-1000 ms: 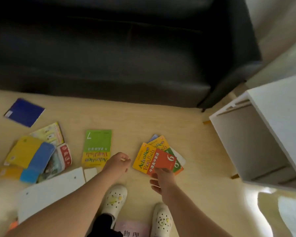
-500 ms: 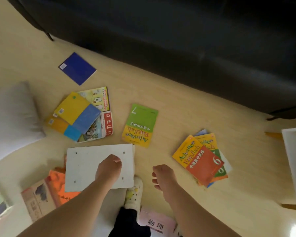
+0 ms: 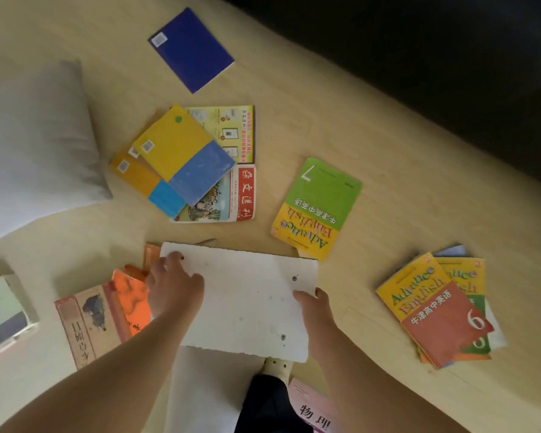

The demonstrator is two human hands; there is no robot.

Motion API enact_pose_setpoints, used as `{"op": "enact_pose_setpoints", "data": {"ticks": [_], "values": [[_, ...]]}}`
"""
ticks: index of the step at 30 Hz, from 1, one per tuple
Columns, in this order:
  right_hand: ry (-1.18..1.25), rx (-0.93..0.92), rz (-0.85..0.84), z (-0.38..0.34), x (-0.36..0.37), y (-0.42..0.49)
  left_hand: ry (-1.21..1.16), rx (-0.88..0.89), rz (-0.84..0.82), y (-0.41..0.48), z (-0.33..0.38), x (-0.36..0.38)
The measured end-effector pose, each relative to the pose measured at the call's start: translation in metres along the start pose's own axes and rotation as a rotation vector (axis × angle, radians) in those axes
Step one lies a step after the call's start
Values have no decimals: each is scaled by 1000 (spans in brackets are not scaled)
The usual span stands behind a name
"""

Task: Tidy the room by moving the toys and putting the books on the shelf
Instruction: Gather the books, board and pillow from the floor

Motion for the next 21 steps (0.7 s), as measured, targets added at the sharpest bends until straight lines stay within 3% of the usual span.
{"op": "enact_pose_setpoints", "data": {"ticks": [4,7,15,21], "values": [[-58,-1,109,6,6,12,-345,-257,-207,26,-24,9],[-89,16,160,2,3,13,-497,-280,-309,34,-30,8],[59,53,176,1,-40,-9,-584,-162,-172,-3,-7,-22],[278,72,155,3,-114,-50,-463,49,-135,-61,58,-62]]}}
Point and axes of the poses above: each hand's wrist, its own y-axis towards the middle knuckle, its own x-axis out of the palm, z = x × y, the point moved 3 cm from there along y, towards the middle knuckle, and after that the axes turned 11 degrees about y, right-handed, at the moved point
